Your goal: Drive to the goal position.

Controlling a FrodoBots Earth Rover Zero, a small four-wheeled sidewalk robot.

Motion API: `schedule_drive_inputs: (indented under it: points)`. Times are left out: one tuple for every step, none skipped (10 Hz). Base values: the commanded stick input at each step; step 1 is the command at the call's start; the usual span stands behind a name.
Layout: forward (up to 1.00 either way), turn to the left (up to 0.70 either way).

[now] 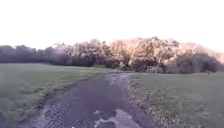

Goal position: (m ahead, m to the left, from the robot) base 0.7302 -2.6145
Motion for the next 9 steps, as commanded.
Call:
schedule_drive_inputs:
  points:
    - [0.70,0.00]
    - [0.70,0.00]
    - [0.70,0.00]
    - [0.70,0.01]
    - [0.70,0.11]
    - [0.70,0.23]
    - [0.70,0.00]
    - [0.70,0.00]
    - [0.70,0.00]
